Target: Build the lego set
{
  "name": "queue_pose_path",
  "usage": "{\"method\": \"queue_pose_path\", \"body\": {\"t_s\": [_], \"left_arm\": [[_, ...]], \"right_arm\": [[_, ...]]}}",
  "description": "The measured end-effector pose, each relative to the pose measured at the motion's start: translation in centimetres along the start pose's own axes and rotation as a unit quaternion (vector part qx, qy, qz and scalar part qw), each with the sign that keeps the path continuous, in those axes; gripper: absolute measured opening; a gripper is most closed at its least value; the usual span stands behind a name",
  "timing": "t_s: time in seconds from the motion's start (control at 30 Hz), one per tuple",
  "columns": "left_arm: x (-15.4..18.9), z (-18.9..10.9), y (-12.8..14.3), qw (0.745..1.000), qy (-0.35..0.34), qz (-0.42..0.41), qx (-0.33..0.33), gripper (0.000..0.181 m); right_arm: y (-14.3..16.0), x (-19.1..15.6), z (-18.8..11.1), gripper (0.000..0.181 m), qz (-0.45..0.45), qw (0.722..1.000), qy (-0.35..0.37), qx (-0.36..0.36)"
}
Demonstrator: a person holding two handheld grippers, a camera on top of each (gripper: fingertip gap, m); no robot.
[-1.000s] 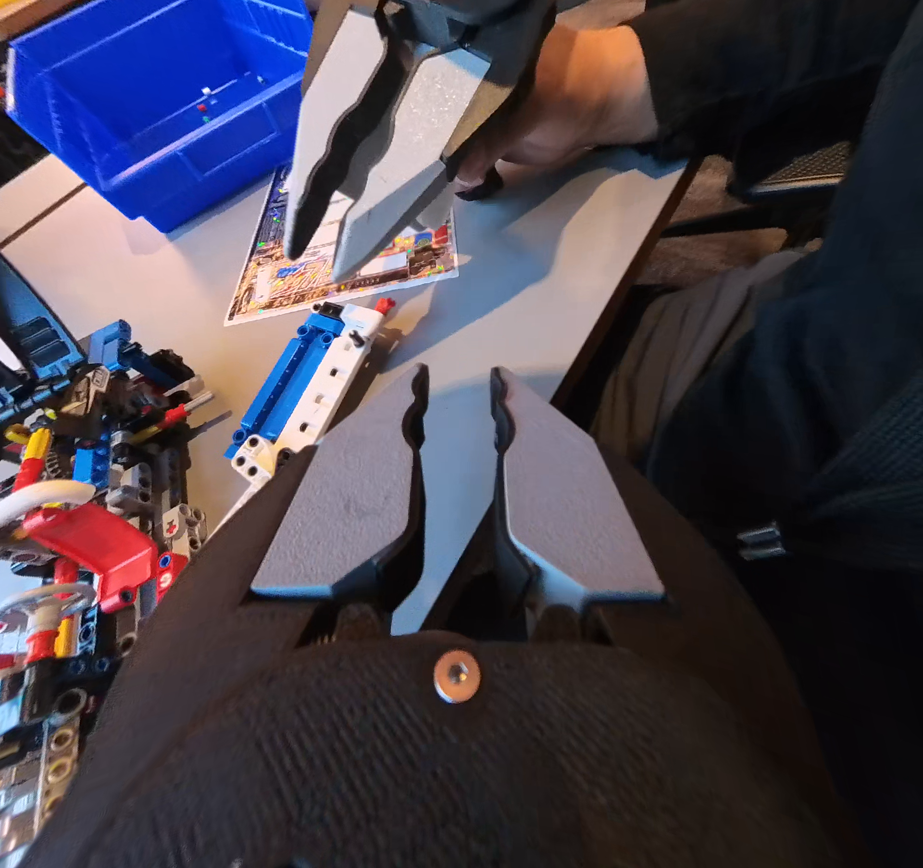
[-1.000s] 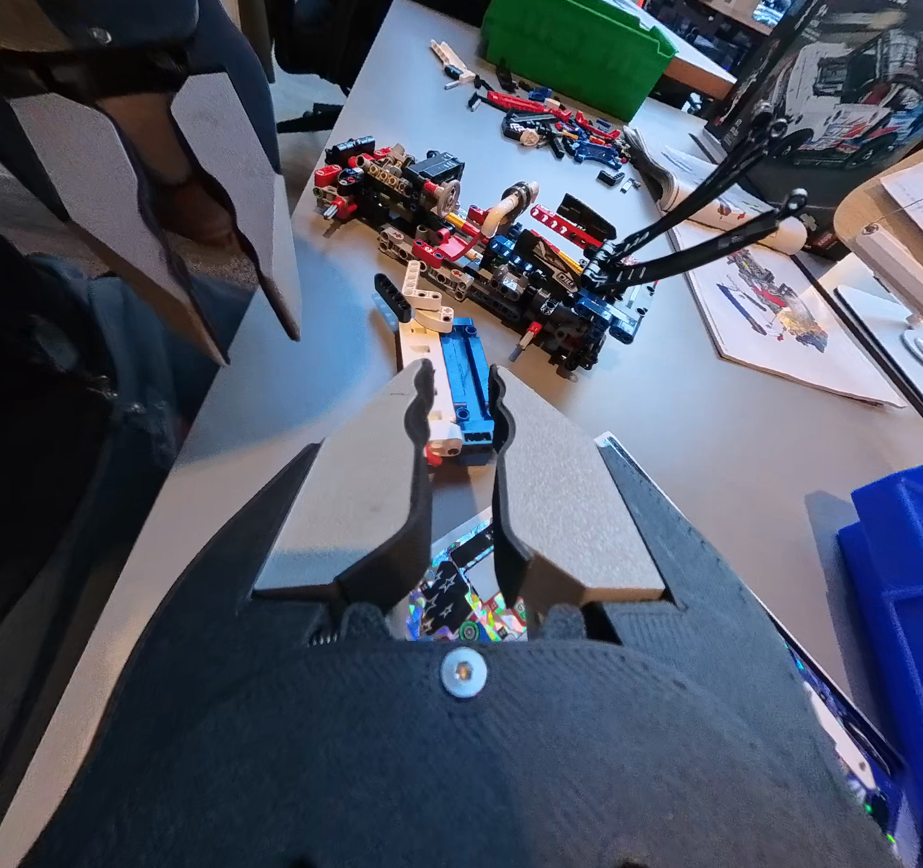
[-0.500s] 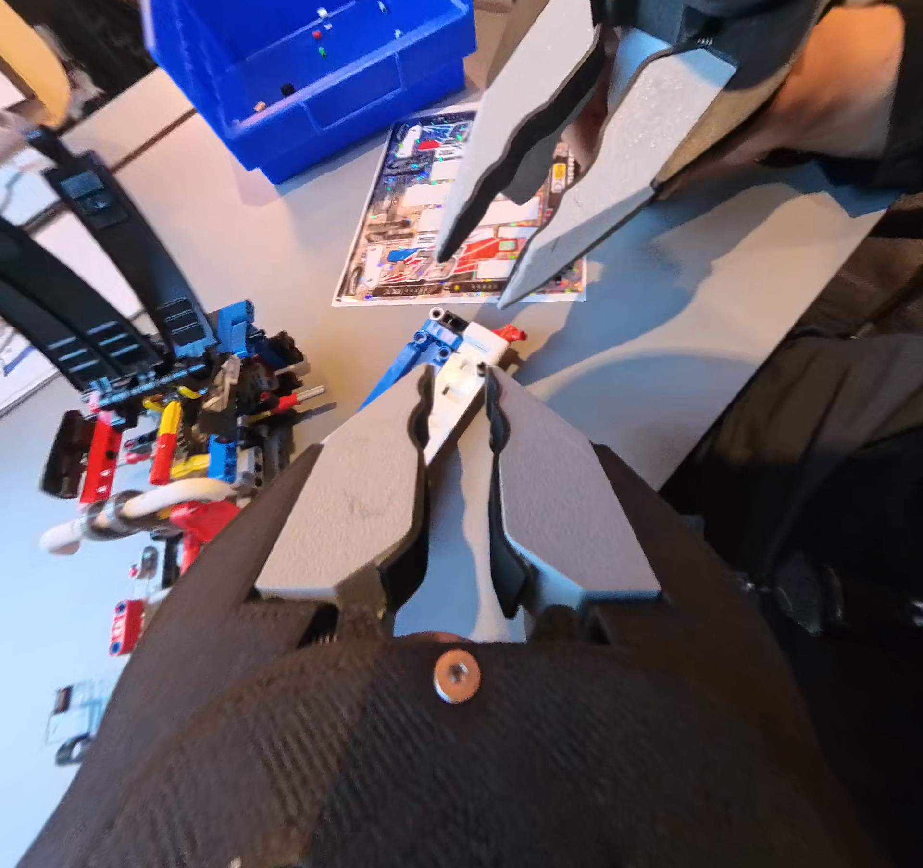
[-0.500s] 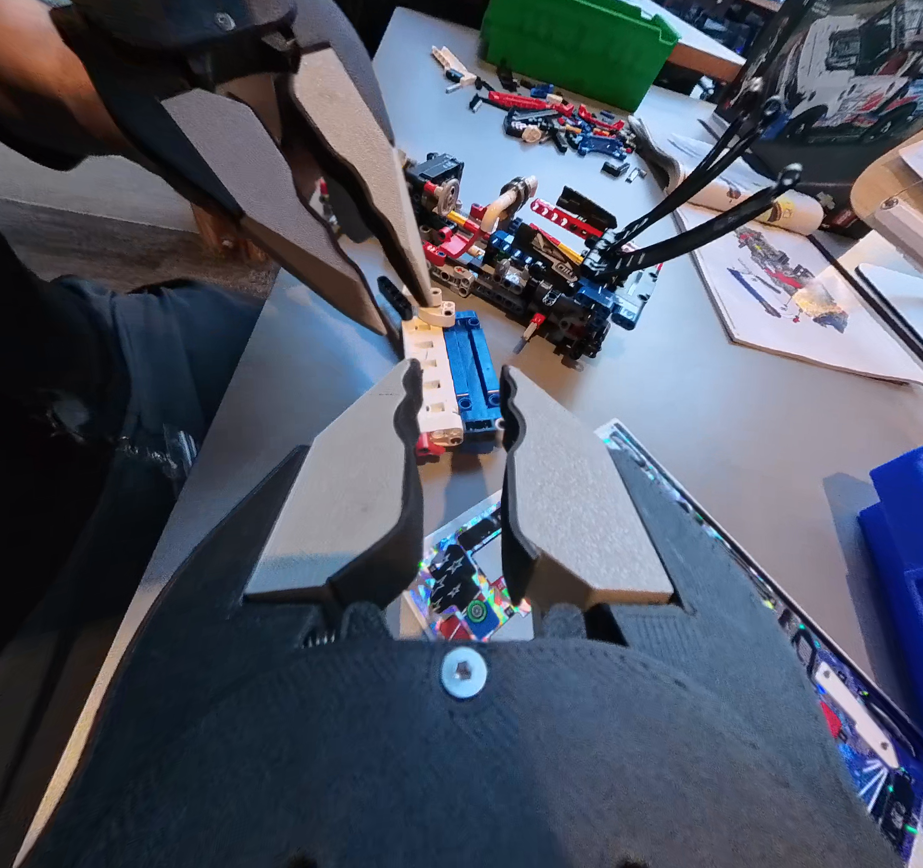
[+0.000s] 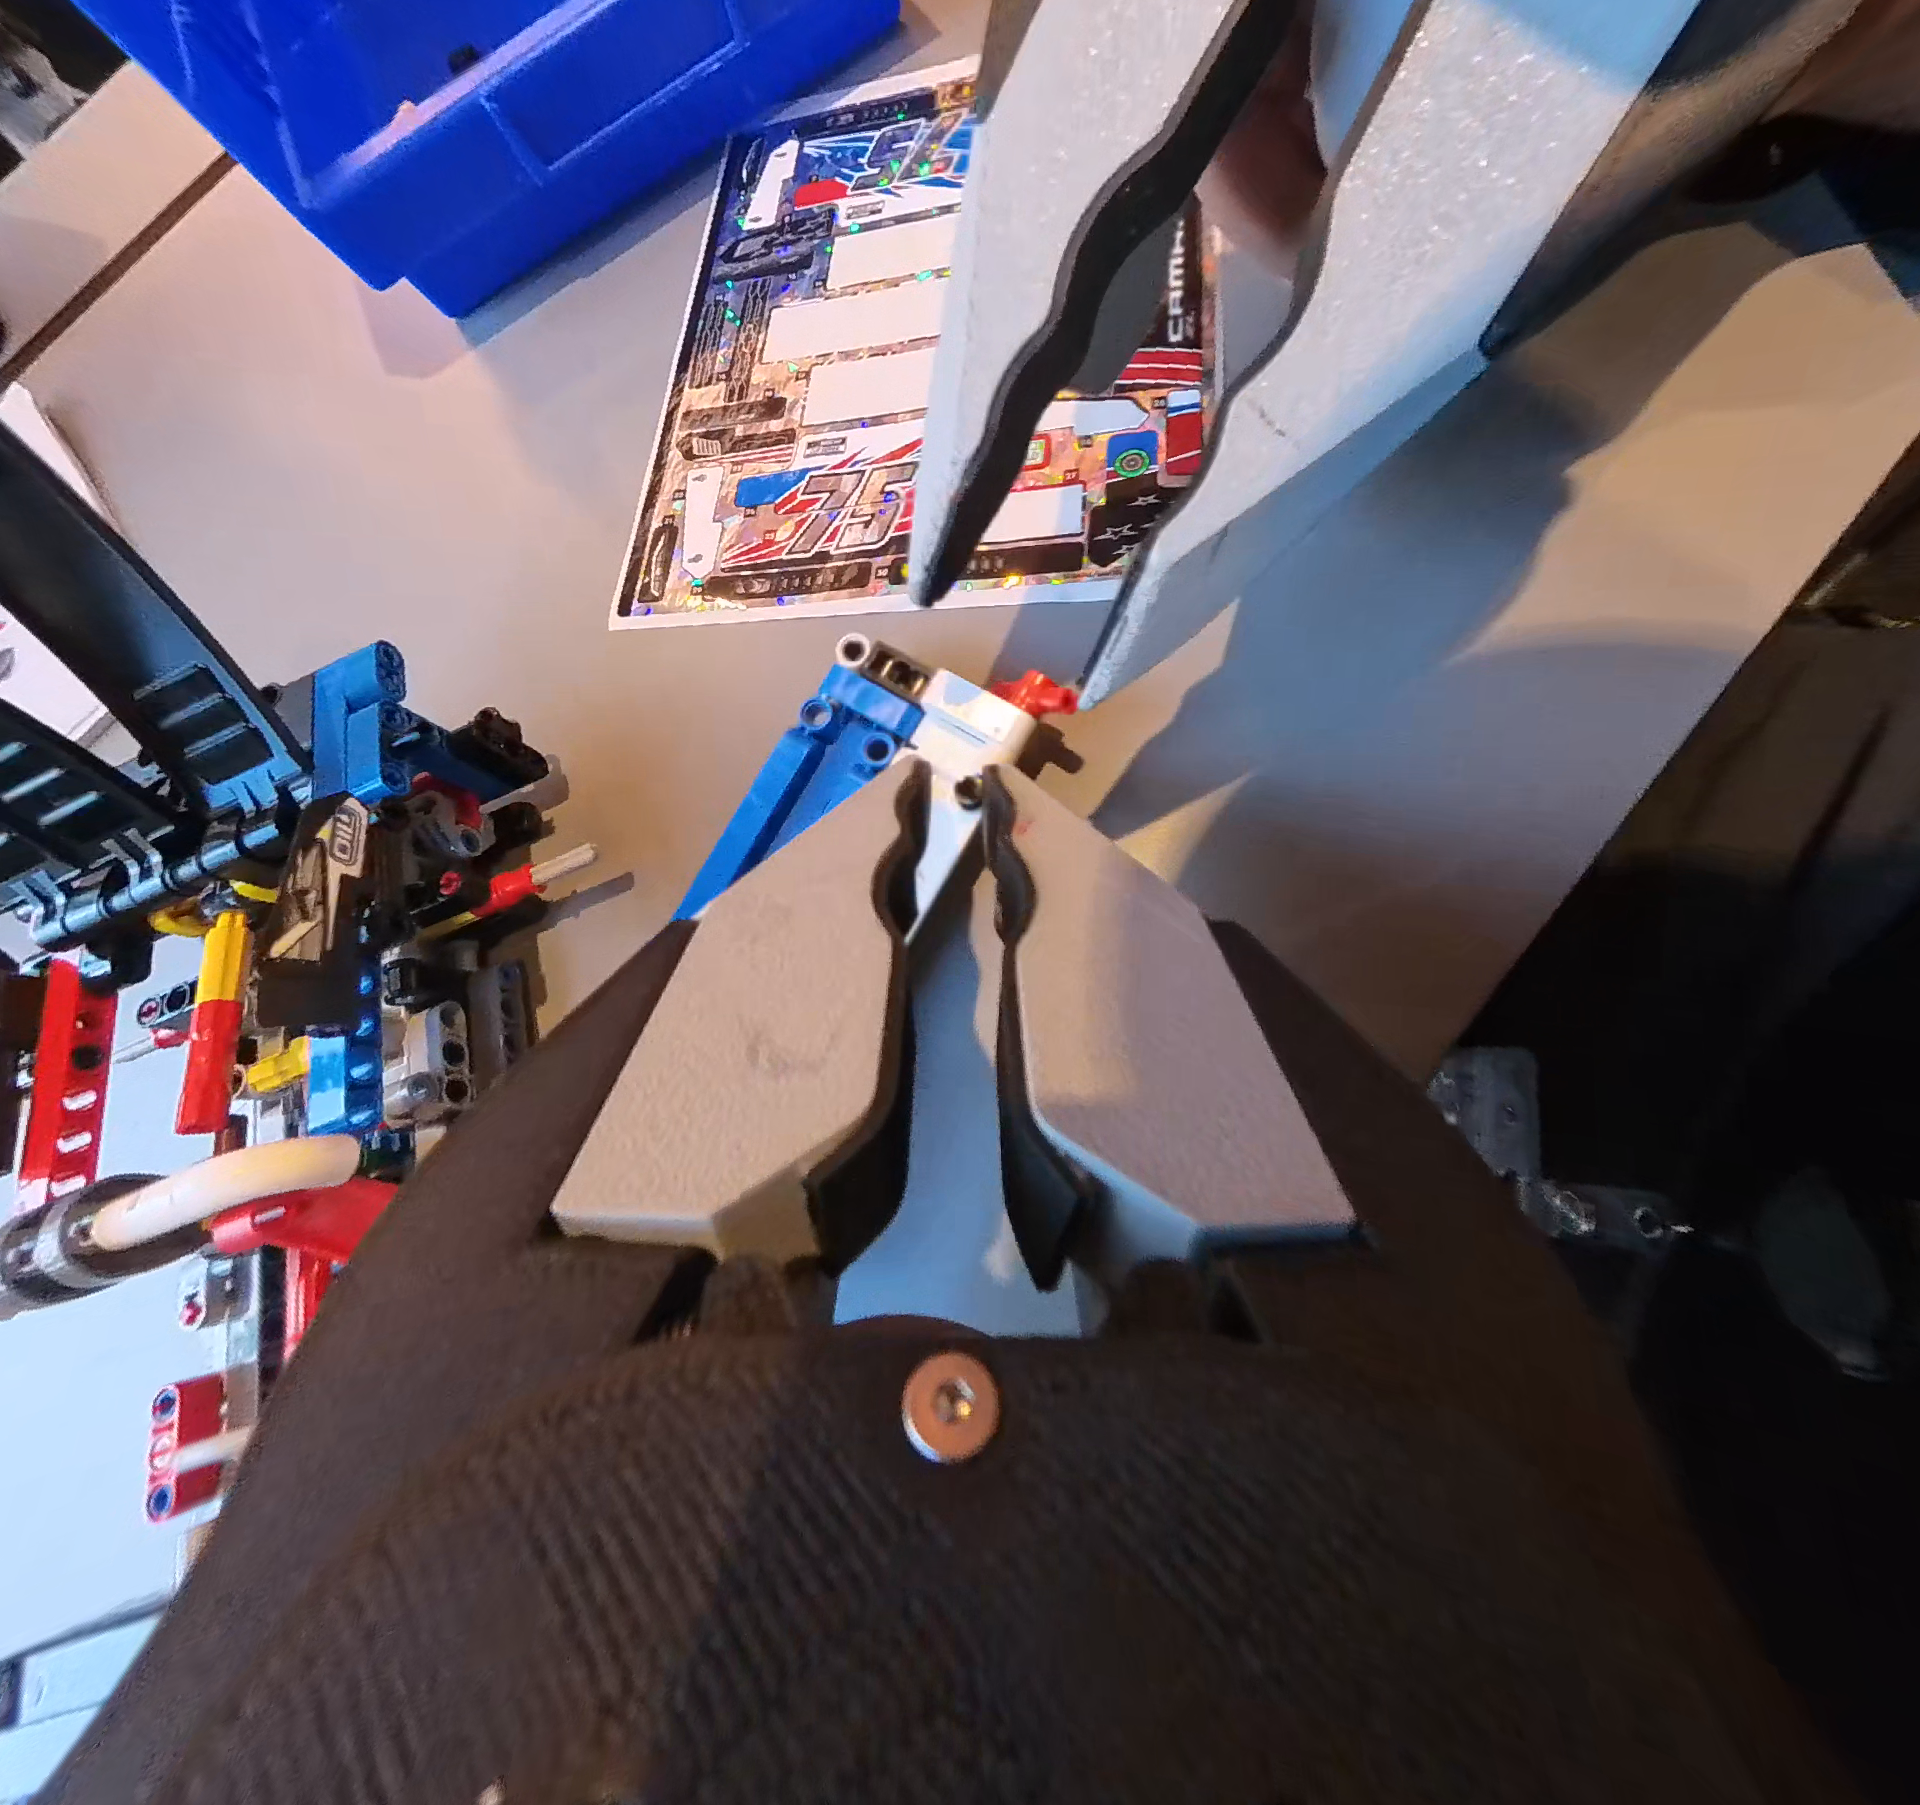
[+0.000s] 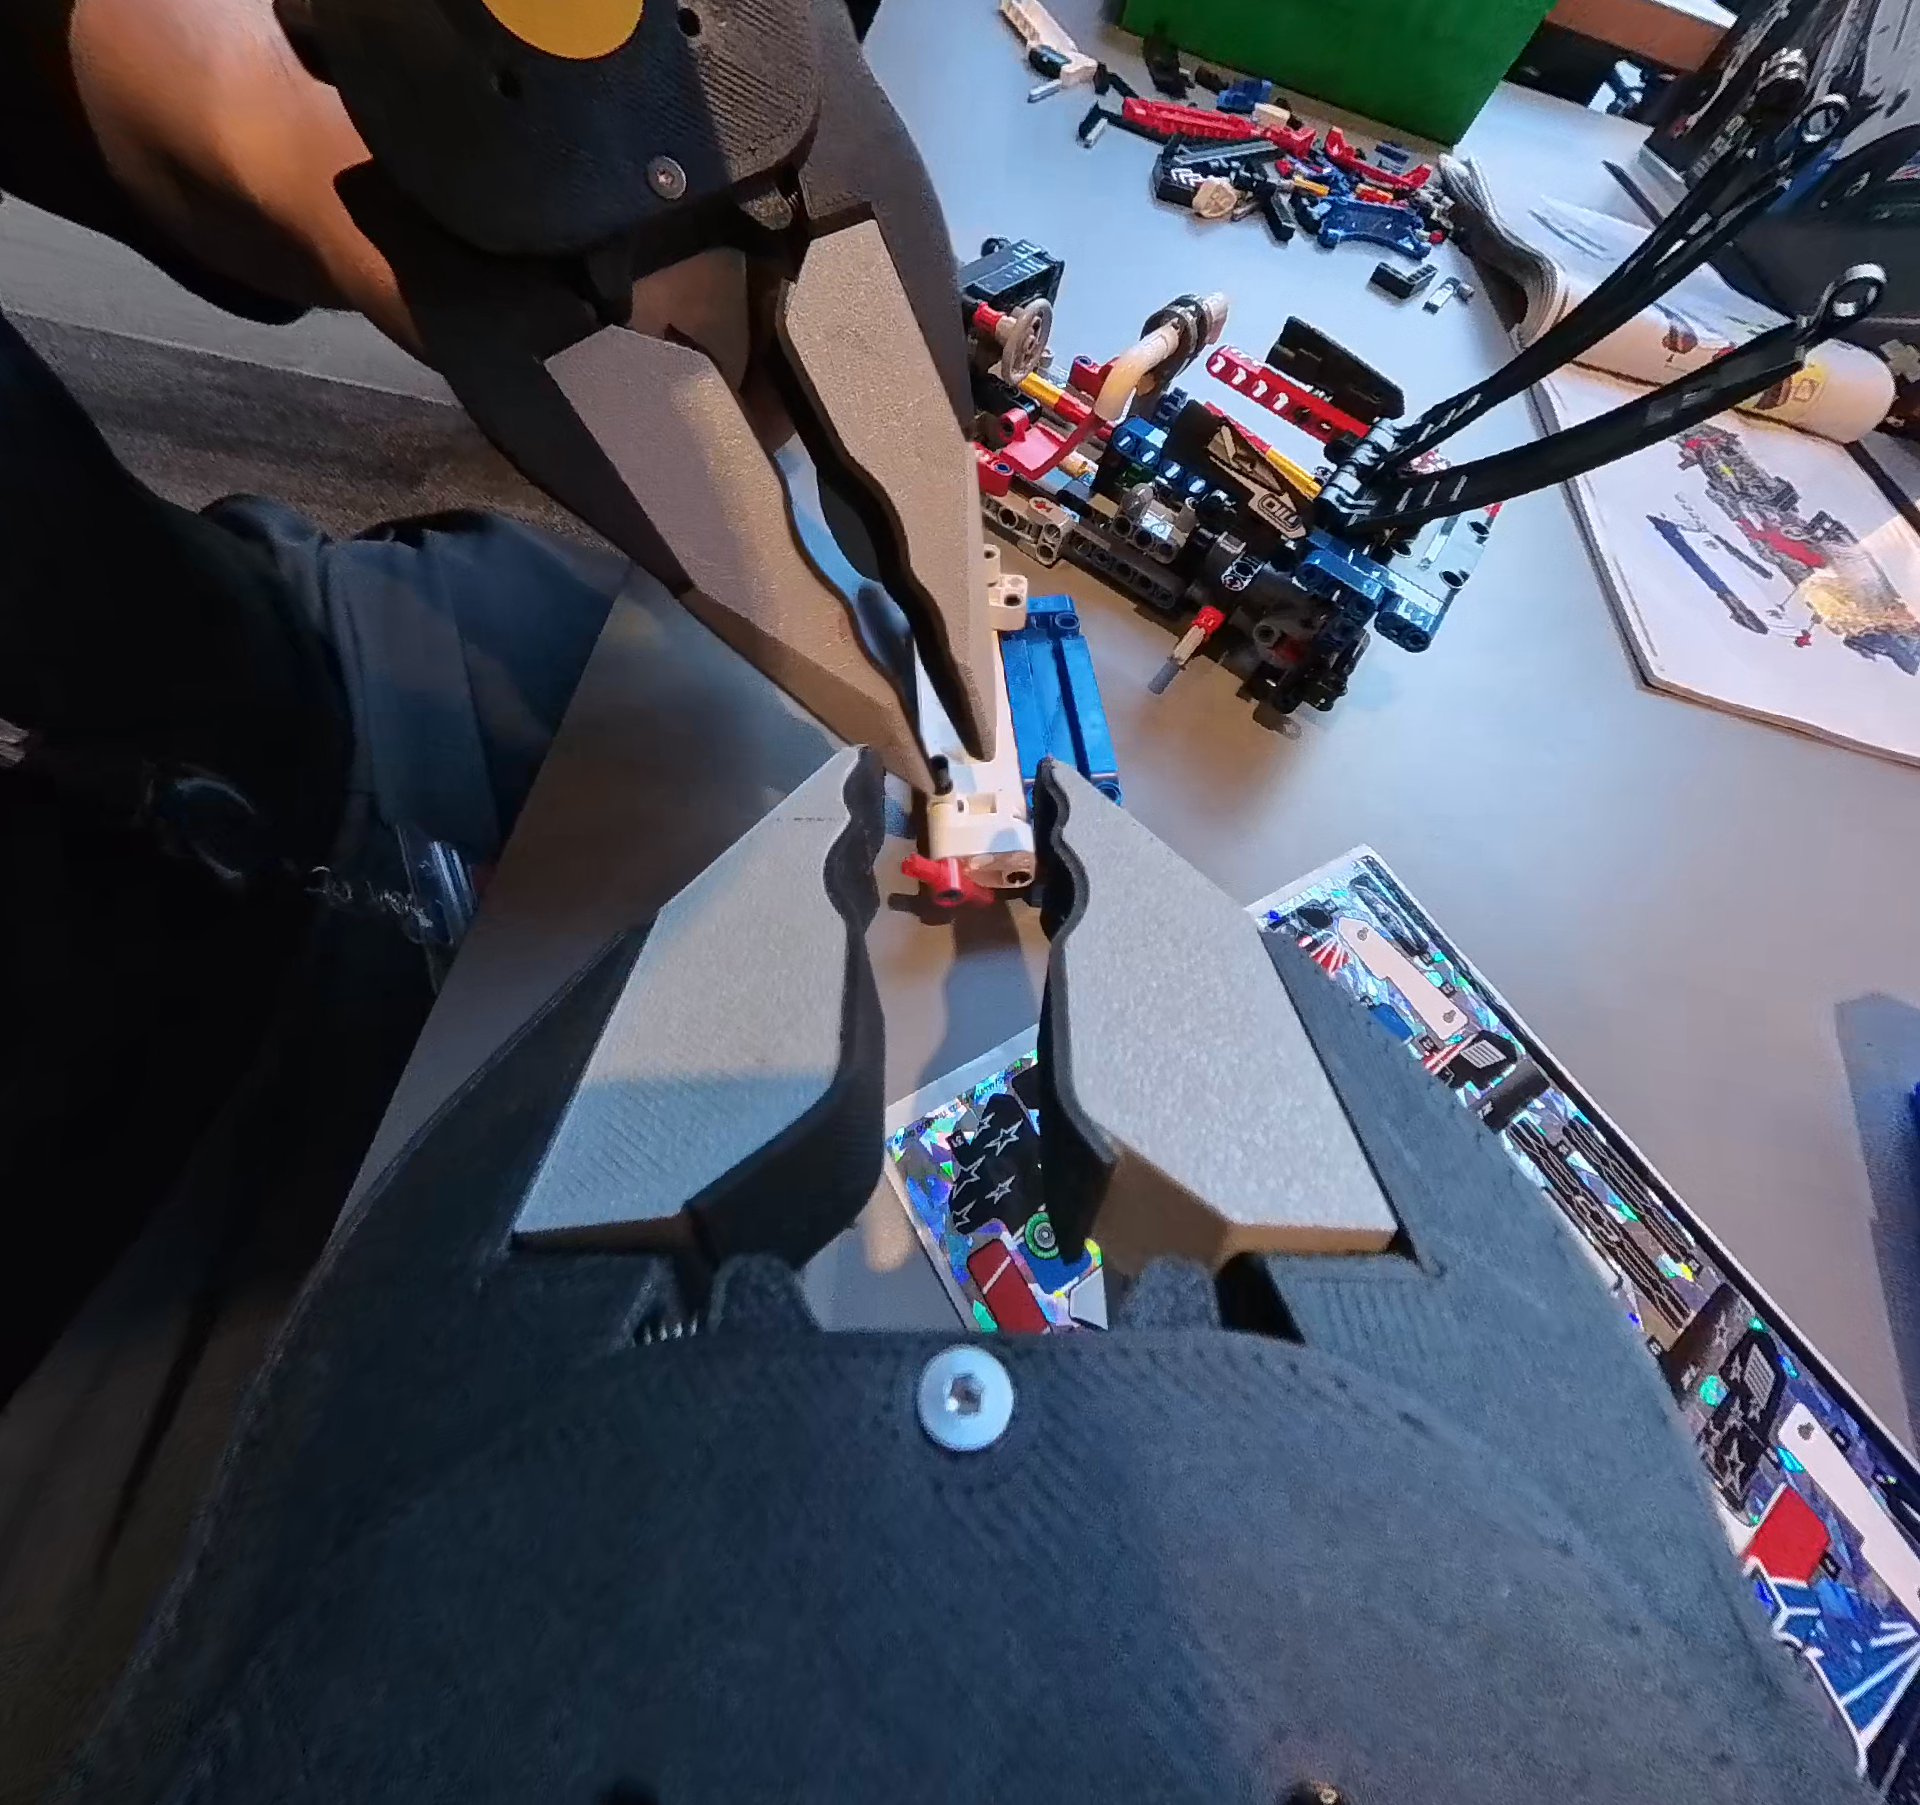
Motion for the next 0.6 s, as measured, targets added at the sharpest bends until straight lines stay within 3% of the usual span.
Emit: {"method": "queue_pose_path", "body": {"t_s": [0.43, 0.6], "left_arm": [[0.58, 0.22, 0.79, 0.999, 0.005, 0.049, 0.003, 0.002], [0.60, 0.27, 0.96, 0.997, 0.007, 0.079, 0.004, 0.002]], "right_arm": [[0.15, -0.02, 0.40, 0.026, 0.000, 1.000, -0.010, -0.012], [-0.16, -0.74, 0.48, 0.027, -0.045, 0.999, -0.026, -0.004]]}}
Point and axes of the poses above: each gripper's, where its closed fingertips meet, z out along the fingers, y out of its underside, x = y × z across the jaws, the point moved 7 cm from there along -z, back along the fingers, and after that the axes turned 9 degrees about -y, right-handed, at the moved point
